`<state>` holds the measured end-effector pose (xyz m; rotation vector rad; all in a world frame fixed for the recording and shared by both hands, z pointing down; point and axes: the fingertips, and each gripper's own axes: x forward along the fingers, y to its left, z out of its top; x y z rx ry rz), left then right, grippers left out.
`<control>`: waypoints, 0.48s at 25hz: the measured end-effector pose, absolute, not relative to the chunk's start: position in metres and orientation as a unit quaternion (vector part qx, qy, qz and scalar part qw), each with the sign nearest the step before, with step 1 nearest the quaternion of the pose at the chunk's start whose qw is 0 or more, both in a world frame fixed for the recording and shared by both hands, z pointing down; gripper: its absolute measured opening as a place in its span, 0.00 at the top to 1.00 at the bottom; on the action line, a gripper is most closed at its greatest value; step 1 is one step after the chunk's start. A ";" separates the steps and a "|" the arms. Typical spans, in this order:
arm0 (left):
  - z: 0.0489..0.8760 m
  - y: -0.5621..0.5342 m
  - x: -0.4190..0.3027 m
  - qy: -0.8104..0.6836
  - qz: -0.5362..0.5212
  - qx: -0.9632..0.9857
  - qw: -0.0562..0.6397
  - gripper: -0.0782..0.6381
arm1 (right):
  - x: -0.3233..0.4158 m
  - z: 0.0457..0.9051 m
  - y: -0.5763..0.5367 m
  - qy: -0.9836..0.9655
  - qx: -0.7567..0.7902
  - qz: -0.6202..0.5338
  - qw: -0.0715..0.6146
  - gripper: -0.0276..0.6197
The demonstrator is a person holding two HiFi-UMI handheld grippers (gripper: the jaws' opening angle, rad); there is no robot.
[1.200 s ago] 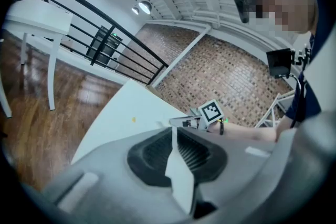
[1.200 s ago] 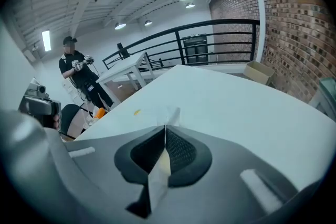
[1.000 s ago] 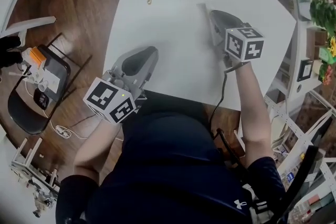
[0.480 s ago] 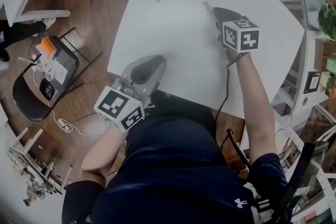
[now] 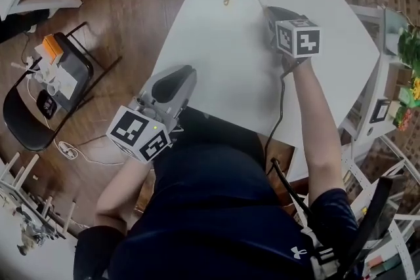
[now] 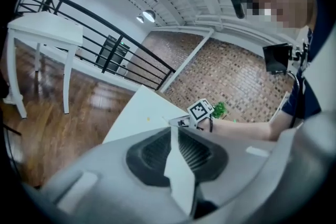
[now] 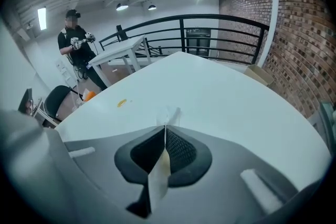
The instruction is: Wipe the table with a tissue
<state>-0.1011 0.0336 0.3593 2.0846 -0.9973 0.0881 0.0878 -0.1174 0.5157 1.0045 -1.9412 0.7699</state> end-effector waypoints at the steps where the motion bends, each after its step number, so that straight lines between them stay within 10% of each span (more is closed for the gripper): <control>1: 0.361 0.032 -0.107 -0.396 0.031 0.824 0.403 0.83 | 0.085 0.517 -0.119 -0.766 0.397 0.303 0.405 0.94; 12: 0.364 0.018 -0.131 -0.389 0.022 0.823 0.412 0.84 | 0.051 0.517 -0.116 -0.769 0.392 0.320 0.390 0.94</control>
